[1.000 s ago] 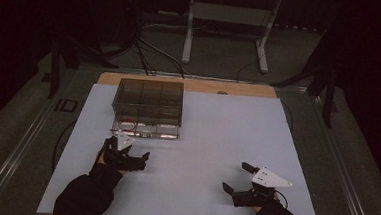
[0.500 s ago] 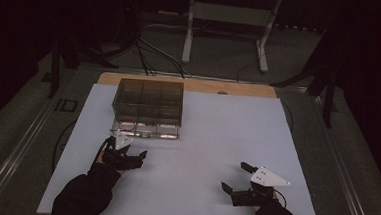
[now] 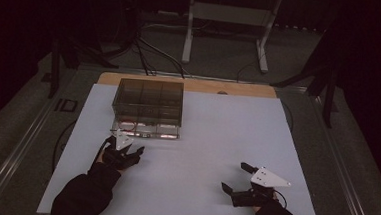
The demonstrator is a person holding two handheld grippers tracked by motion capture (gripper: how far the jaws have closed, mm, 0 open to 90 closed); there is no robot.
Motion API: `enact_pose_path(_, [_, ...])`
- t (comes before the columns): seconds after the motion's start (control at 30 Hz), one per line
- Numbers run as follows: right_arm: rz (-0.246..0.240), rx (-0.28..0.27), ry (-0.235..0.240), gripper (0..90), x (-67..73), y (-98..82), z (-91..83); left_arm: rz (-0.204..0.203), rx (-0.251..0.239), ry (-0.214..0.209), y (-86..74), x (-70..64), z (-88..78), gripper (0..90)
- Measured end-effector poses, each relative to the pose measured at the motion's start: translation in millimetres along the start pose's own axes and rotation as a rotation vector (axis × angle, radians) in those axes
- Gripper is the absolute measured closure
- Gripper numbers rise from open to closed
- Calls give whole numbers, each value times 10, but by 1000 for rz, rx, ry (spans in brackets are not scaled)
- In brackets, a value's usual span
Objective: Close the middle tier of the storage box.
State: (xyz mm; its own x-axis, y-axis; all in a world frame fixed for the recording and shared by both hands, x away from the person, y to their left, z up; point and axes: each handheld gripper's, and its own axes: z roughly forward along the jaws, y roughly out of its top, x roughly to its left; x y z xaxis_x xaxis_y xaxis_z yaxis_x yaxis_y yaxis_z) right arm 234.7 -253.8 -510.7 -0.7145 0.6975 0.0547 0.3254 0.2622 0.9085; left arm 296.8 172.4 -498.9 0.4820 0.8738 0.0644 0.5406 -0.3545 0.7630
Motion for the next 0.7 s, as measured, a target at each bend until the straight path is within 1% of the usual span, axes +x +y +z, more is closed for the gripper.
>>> enact_pose_path(0.03, [-3, -2, 0, 13, 1, 1, -2, 3, 0, 7, 3, -4, -4, 538])
enact_pose_path(0.07, [-3, -2, 0, 13, 5, 2, -4, 3, 0, 6, 5, -4, -4, 563])
enact_pose_path(0.17, [-3, -1, 1, 12, 6, 3, -2, 3, -2, -5, 6, -1, 2, 648])
enact_pose_path(0.2, [-3, -2, 0, 13, 4, 4, -1, 8, 2, -25, 2, 5, 12, 675])
enact_pose_path(0.23, [-2, -2, 1, 13, 2, 4, -2, 8, 2, -32, -2, 5, 21, 699])
enact_pose_path(0.33, [-1, -5, -1, 13, -3, 5, -6, 23, 8, -35, -7, 1, 32, 766])
enact_pose_path(0.37, [-1, -5, -1, 13, -3, 5, -6, 28, 11, -36, -6, -3, 32, 775])
enact_pose_path(0.4, [-2, -4, 0, 13, -1, 5, -7, 36, 8, -28, -7, -10, 33, 783])
enact_pose_path(0.43, [-2, -4, 0, 13, -1, 5, -7, 36, 8, -28, -7, -10, 33, 807])
enact_pose_path(0.47, [-4, -4, -2, 13, 3, 7, -7, 45, 5, -26, -6, -19, 32, 808])
enact_pose_path(0.53, [-5, -5, -2, 13, 5, 8, -8, 49, 1, -27, -3, -18, 30, 809])
enact_pose_path(0.57, [-5, -4, -2, 13, 5, 8, -8, 48, 2, -38, -2, -9, 30, 809])
enact_pose_path(0.6, [-4, -3, -3, 12, 5, 7, -8, 50, 3, -41, -3, -3, 33, 819])
enact_pose_path(0.63, [-5, -4, -3, 13, 5, 8, -8, 50, 3, -41, -3, -3, 33, 861])
enact_pose_path(0.67, [-6, -4, -3, 13, 6, 9, -9, 44, 5, -41, -5, 17, 42, 862])
enact_pose_path(0.7, [-6, -4, -3, 13, 6, 9, -9, 49, 6, -44, -5, 27, 48, 867])
